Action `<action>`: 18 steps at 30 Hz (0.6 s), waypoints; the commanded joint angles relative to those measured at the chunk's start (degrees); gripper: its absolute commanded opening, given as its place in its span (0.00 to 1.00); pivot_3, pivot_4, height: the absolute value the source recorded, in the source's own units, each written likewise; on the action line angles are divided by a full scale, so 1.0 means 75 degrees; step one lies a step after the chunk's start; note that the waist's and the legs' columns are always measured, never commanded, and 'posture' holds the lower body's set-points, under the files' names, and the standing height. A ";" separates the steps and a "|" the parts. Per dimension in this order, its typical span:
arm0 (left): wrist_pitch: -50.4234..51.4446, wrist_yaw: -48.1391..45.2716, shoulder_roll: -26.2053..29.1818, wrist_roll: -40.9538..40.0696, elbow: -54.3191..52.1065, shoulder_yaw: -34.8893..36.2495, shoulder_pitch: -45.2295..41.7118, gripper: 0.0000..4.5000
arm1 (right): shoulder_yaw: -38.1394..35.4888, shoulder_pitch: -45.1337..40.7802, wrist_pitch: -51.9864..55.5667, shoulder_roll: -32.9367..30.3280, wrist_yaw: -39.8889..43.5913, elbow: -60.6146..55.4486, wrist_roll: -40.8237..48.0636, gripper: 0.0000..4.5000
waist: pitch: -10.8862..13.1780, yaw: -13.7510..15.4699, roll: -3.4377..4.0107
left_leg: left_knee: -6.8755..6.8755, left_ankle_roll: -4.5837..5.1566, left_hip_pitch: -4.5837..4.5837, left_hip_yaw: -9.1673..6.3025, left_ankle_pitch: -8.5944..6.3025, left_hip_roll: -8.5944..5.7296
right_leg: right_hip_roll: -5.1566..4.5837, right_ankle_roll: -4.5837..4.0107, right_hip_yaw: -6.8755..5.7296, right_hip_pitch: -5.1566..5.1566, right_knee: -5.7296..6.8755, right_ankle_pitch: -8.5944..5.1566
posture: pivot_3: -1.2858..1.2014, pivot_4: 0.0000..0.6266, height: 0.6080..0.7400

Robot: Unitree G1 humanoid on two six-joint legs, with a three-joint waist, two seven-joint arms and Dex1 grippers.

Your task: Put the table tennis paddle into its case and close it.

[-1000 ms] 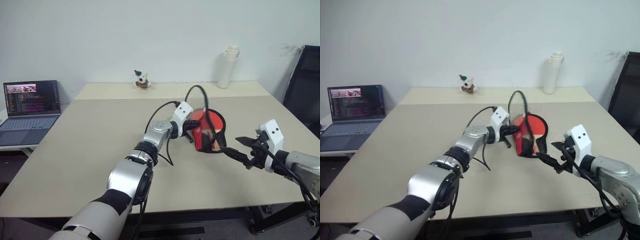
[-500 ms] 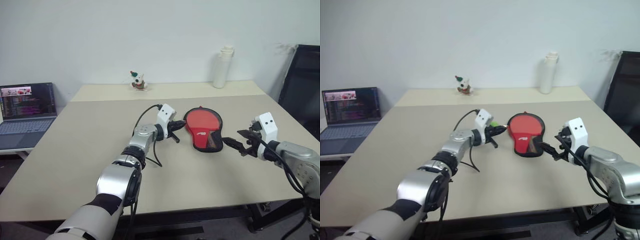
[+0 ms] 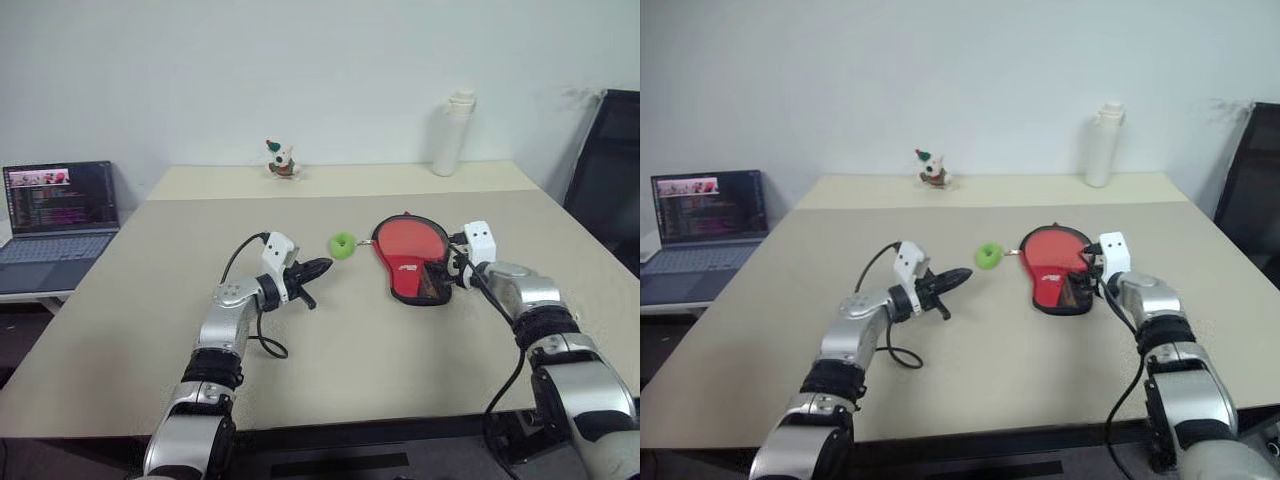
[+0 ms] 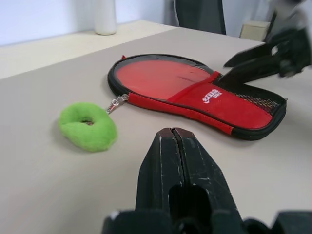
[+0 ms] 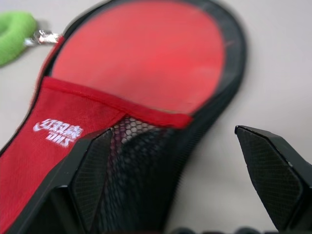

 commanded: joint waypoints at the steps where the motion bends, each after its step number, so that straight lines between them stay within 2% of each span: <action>1: 0.0415 0.0274 0.0064 -0.0273 -0.1119 -0.0035 0.0114 0.00 | -0.0252 -0.0547 -0.0649 0.0073 0.0066 0.0932 -0.0209 0.97 | 0.0000 -0.0005 0.0000 | 0.0001 0.0000 0.0000 0.0002 0.0000 -0.0005 | -0.0008 0.0001 0.0000 0.0002 -0.0001 0.0000 | 0.52 0.24 1.00; 8: 0.0742 0.0525 0.0223 -0.0395 -0.1717 -0.0054 0.0363 0.00 | -0.0505 -0.0879 -0.0848 0.0346 -0.0129 0.1804 -0.0385 0.97 | -0.0001 -0.0042 0.0002 | 0.0001 0.0000 0.0010 0.0009 0.0000 -0.0007 | -0.0012 0.0011 0.0006 0.0007 0.0004 0.0007 | 0.52 0.24 1.00; 14: 0.0788 0.0632 0.0382 -0.0489 -0.1827 -0.0028 0.0440 0.00 | -0.0661 -0.0782 -0.0955 0.0109 0.0230 0.1555 -0.0410 0.97 | -0.0001 -0.0045 0.0002 | 0.0001 -0.0001 0.0012 0.0011 0.0000 -0.0009 | -0.0013 0.0011 0.0008 0.0007 0.0008 0.0007 | 0.52 0.24 1.00; 18: 0.0789 0.0634 0.0421 -0.0531 -0.1814 -0.0063 0.0417 0.00 | -0.0854 -0.0587 -0.0879 -0.0103 0.0066 0.1443 -0.0398 0.97 | -0.0001 -0.0031 0.0002 | 0.0000 0.0000 0.0009 0.0012 0.0000 -0.0010 | -0.0016 0.0011 0.0006 0.0006 0.0001 0.0006 | 0.52 0.24 1.00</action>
